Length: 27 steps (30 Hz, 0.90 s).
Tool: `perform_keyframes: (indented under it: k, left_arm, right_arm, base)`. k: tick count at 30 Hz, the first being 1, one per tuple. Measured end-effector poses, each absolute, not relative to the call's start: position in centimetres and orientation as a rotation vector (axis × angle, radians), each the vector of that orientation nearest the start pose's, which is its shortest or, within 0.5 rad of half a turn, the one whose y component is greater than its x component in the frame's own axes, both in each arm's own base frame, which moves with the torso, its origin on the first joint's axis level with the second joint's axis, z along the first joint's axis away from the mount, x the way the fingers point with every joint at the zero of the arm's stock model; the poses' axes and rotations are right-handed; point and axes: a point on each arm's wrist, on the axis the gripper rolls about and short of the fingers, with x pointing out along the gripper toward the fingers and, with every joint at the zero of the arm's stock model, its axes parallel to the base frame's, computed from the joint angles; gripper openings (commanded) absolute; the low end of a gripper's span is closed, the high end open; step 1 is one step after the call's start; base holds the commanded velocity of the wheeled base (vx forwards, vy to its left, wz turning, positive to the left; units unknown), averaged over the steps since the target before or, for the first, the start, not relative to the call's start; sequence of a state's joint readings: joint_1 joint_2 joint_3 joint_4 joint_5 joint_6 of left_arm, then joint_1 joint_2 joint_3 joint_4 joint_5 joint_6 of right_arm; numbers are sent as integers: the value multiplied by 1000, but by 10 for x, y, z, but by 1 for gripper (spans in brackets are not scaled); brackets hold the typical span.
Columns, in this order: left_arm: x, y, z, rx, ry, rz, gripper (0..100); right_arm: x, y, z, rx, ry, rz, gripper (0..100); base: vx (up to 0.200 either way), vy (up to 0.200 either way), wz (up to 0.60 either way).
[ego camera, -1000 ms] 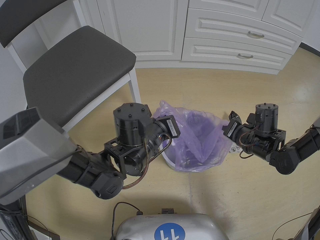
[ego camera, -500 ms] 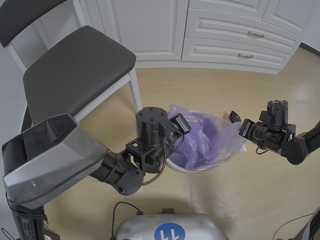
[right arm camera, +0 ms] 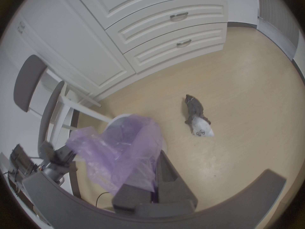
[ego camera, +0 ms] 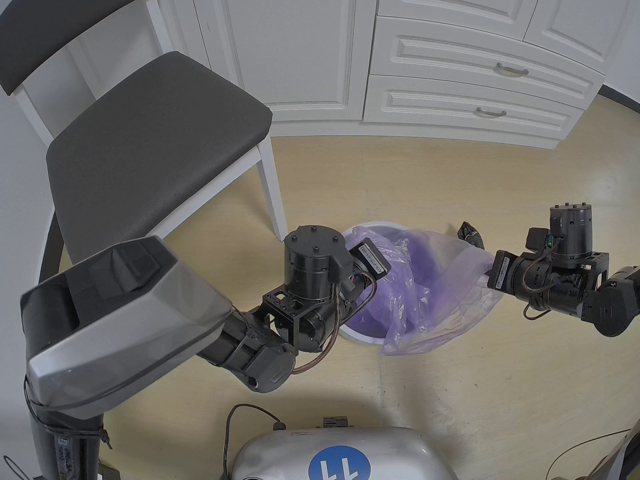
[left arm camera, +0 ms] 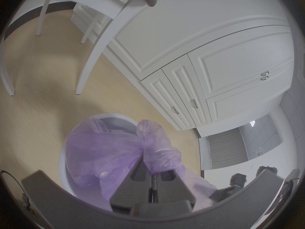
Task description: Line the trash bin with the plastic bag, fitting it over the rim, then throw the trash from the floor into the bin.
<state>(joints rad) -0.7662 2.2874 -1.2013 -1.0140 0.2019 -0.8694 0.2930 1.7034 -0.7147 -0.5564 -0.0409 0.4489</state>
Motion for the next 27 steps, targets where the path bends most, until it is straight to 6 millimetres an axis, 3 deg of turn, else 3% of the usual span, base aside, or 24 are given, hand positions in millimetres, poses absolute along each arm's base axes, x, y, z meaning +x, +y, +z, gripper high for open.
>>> perform_keyframes:
  k: [9, 17, 27]
  left_arm:
    - [357, -289, 78, -790, 342, -396, 0]
    - [361, -273, 107, -812, 316, -372, 0]
    - [375, -250, 134, -874, 245, -340, 0]
  right_arm:
    - [281, 108, 142, 438, 530, 191, 0]
    - [297, 130, 143, 609, 590, 167, 0]
    - [352, 139, 142, 868, 582, 8, 0]
  base:
    - [0, 0, 0]
    - [0, 0, 0]
    - [0, 0, 0]
